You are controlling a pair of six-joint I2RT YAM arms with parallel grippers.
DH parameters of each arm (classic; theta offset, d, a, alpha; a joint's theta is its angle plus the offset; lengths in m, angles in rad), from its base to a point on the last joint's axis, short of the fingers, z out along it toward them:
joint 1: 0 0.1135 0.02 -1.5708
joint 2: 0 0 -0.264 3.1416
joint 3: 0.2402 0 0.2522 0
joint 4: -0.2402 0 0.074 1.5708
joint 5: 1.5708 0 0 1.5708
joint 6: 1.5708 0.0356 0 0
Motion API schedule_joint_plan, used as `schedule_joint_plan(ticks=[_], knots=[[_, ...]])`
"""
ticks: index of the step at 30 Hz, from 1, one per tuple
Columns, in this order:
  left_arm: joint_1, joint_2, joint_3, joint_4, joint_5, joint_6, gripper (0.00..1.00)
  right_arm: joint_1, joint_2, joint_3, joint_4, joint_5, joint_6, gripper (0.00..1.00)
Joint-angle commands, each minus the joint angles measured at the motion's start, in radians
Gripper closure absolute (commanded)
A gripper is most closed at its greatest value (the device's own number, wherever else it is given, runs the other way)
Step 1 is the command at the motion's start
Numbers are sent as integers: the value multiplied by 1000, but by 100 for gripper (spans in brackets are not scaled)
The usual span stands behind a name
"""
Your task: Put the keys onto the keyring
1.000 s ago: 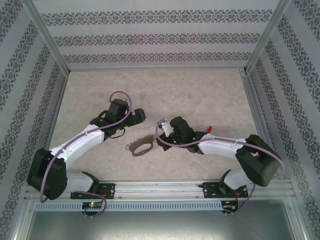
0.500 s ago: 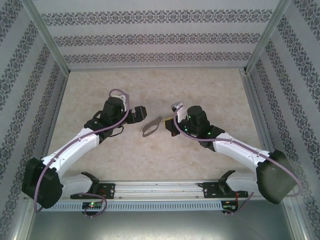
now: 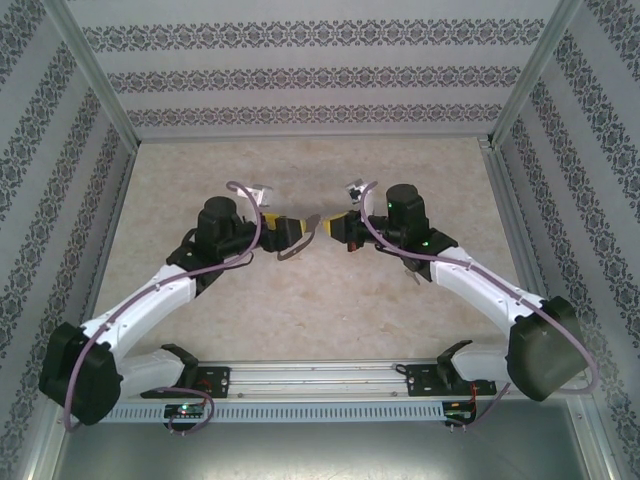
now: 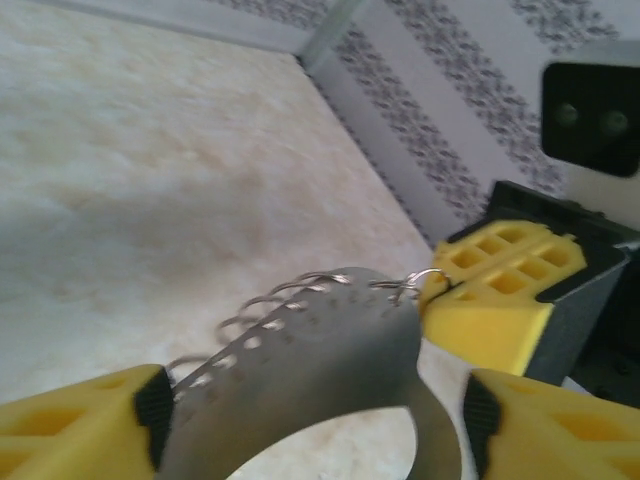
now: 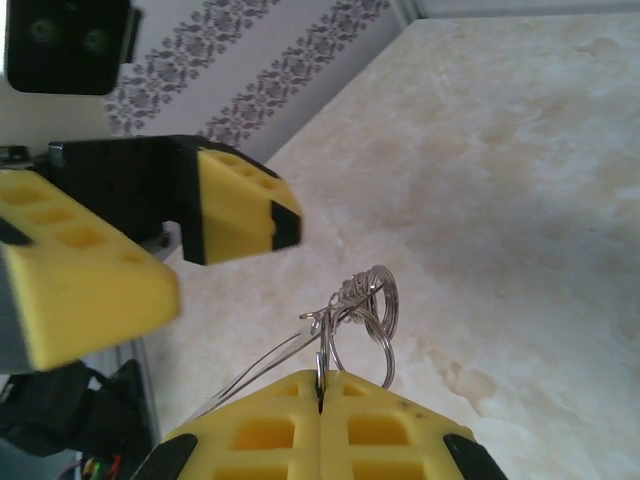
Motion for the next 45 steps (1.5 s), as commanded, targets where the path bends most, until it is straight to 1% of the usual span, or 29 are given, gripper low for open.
schedule_joint_plan(ticks=[1,4,6,8,11,16,21,27,30,35,45], knots=[[22,62,66,110,207,-14,32,-16,22,42,-2,-123,23,100],[36,119,91,187,284,-74,39,-19,36,58,-7,-148,30,100],[40,147,102,221,313,-102,44,-19,40,62,-12,-158,31,100],[40,169,107,255,346,-126,51,-19,39,59,-12,-159,31,100],[40,192,112,277,389,-151,57,-22,34,52,-11,-154,31,100],[40,180,96,263,395,-130,59,-27,26,42,-12,-149,33,100],[40,156,87,228,395,-103,67,-32,6,35,-10,-143,34,100],[39,149,71,241,401,-111,67,-38,-6,33,-8,-146,39,100],[38,152,74,234,405,-110,63,-38,-2,34,-1,-153,45,100],[37,141,74,207,368,-79,60,-38,0,36,4,-158,46,100],[35,169,89,216,361,-78,59,-38,-3,30,8,-164,47,100]])
